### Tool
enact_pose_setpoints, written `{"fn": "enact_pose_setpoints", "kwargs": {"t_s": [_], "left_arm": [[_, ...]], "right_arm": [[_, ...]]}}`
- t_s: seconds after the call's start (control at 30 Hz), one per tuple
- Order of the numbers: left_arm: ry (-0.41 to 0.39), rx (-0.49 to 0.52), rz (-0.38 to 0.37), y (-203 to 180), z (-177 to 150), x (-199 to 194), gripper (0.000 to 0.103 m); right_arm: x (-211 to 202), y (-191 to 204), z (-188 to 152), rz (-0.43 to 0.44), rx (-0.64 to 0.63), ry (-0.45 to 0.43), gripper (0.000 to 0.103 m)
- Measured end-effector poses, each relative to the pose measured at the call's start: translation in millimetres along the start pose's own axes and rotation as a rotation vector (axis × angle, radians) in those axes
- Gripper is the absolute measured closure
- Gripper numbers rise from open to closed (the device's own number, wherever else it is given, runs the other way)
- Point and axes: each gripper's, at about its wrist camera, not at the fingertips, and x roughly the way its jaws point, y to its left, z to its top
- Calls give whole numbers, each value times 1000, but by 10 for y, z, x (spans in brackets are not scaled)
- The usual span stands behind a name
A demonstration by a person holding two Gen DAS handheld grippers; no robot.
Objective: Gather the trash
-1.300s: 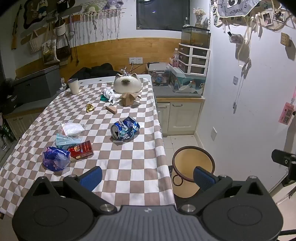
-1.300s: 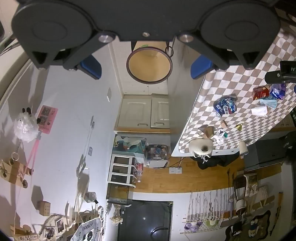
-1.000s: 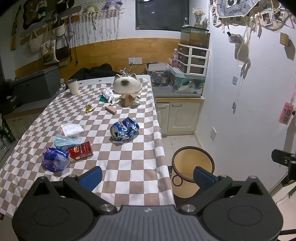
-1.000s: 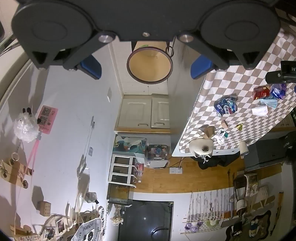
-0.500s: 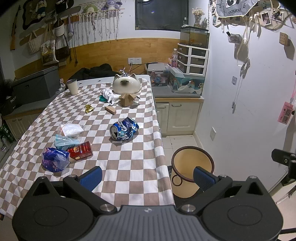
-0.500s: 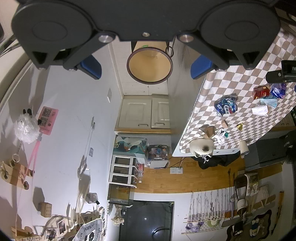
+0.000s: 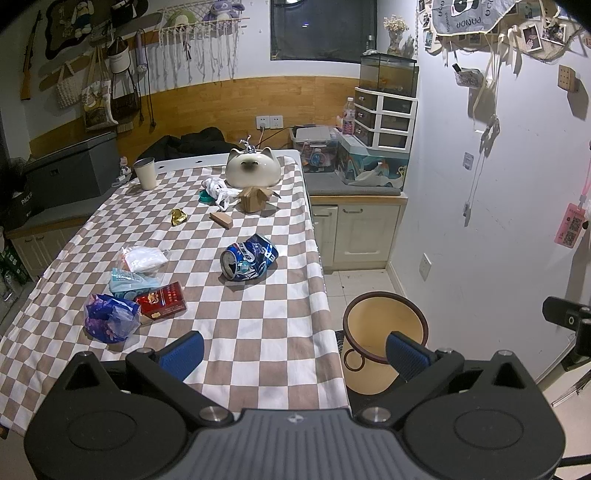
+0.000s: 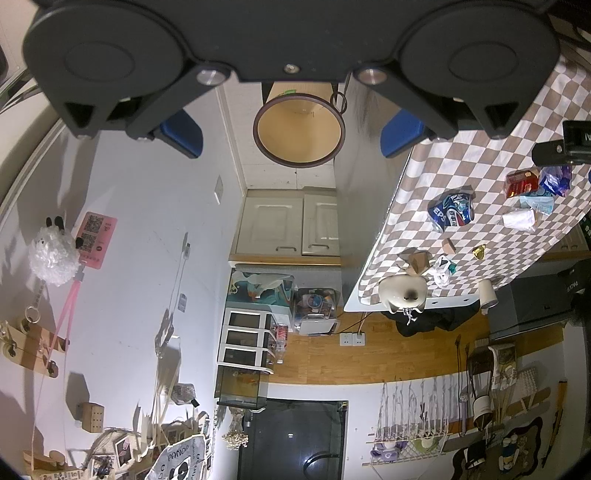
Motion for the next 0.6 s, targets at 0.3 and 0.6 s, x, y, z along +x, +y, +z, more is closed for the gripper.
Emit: {"fn": "enact_pose_setpoints", "kwargs": {"t_s": [0.3, 0.6], "left_arm": [[-1, 1, 0, 0, 0, -2, 0], [-1, 1, 0, 1, -1, -2, 0]], "right_arm": [[10, -2, -1, 1, 1, 1, 0], [26, -7, 4, 1, 1, 1, 0]]}}
